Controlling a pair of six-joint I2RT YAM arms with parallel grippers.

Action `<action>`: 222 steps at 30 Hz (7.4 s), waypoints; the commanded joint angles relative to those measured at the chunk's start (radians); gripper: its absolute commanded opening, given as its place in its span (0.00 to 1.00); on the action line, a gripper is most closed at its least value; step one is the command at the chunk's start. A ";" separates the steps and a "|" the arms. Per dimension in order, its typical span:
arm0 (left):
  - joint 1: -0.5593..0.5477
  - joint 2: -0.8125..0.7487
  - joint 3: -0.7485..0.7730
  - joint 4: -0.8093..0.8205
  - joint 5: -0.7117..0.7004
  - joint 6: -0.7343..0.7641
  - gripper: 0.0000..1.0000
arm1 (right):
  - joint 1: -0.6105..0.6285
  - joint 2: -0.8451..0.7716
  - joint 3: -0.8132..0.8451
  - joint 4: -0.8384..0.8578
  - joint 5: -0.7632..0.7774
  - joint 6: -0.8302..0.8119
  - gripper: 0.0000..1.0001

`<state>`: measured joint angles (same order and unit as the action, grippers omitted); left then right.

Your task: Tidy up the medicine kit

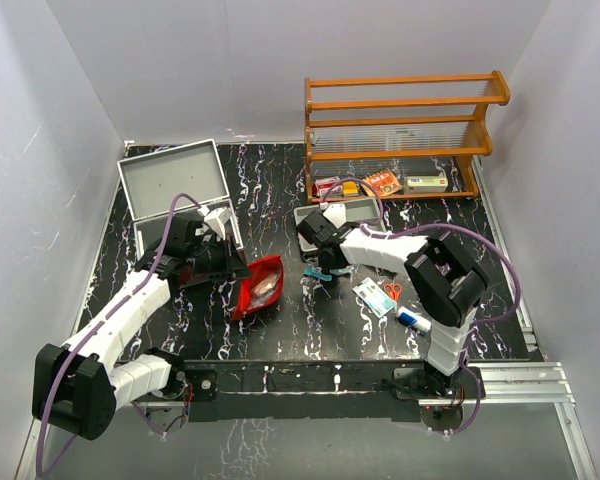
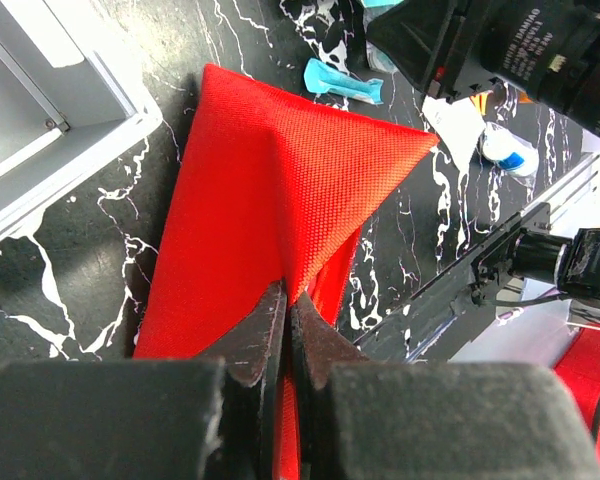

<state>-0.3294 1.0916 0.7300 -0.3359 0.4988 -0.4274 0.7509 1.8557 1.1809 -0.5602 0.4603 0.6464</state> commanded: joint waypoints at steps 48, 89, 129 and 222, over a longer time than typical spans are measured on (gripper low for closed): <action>-0.004 -0.067 -0.004 0.189 0.141 -0.219 0.00 | 0.236 -0.607 -0.373 0.831 -0.433 0.661 0.03; -0.003 -0.113 0.184 0.101 0.119 -0.280 0.00 | 0.254 -0.702 -0.437 0.822 -0.339 0.545 0.45; -0.003 -0.092 0.134 0.139 0.199 -0.165 0.00 | 0.319 -0.419 -0.136 0.593 -0.354 0.230 0.17; -0.004 -0.083 -0.123 0.181 0.125 -0.248 0.00 | -0.051 -0.403 -0.342 -0.145 -0.187 -0.074 0.46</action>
<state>-0.3298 1.0359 0.6189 -0.1768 0.5987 -0.6811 0.6983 1.4261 0.8009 -0.7296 0.2825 0.6022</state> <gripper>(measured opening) 0.009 0.453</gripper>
